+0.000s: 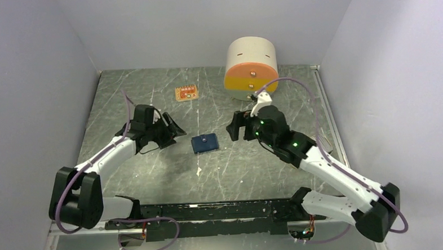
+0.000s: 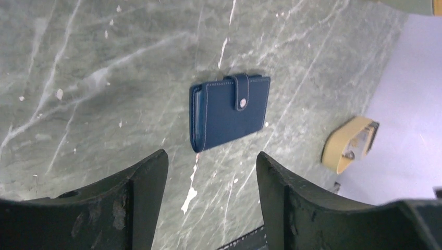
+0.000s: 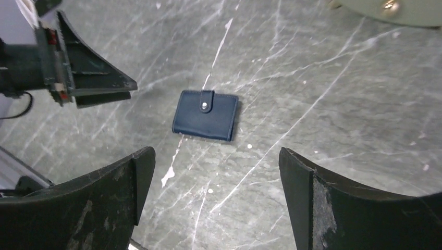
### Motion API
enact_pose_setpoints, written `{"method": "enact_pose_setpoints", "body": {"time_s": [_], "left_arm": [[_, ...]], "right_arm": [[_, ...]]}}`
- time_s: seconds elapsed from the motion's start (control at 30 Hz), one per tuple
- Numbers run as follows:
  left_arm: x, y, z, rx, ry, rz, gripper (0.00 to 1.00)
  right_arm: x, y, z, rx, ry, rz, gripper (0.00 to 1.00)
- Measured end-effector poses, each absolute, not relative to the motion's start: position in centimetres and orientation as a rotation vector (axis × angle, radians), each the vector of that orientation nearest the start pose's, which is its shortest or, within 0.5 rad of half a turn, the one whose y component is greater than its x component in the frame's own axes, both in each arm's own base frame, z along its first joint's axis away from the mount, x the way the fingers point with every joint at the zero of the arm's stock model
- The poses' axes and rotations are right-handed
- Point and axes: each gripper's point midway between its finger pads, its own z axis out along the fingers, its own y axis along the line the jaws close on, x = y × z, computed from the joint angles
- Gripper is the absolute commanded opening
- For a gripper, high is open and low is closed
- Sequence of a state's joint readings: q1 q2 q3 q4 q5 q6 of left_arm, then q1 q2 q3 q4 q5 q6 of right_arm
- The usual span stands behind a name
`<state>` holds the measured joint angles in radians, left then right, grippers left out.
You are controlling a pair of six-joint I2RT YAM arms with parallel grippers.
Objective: Put the credit cards into the card holder
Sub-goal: Move the card holder to the center of the board, then adjust the card holder at the center of the board.
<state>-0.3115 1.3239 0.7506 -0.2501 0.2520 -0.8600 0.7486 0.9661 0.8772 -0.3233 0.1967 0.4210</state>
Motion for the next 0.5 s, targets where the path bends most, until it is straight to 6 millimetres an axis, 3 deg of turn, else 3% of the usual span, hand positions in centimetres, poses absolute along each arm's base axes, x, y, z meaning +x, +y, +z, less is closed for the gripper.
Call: {"method": "enact_pose_setpoints", "body": {"time_s": [0.1,0.17,0.33,0.5], "left_arm": [[28.6,-17.0,9.6,-0.544,2.455,-0.934,0.68],[27.9,-17.2,9.6,-0.523,2.441,-1.017,0.67],[25.8,-18.1,8.9,-0.475,2.456,-1.16,0.66],[23.8,-18.2,7.5,-0.486,2.492,-1.209,0.64]], "right_arm": [[26.1,23.1,21.2,-0.257,2.06,0.58,0.67],[26.6,24.3,19.9,-0.293,2.078,0.598,0.59],[28.0,27.0,16.8,-0.357,2.115,0.634,0.6],[29.6,29.9,11.1,-0.453,2.23,0.626,0.6]]}}
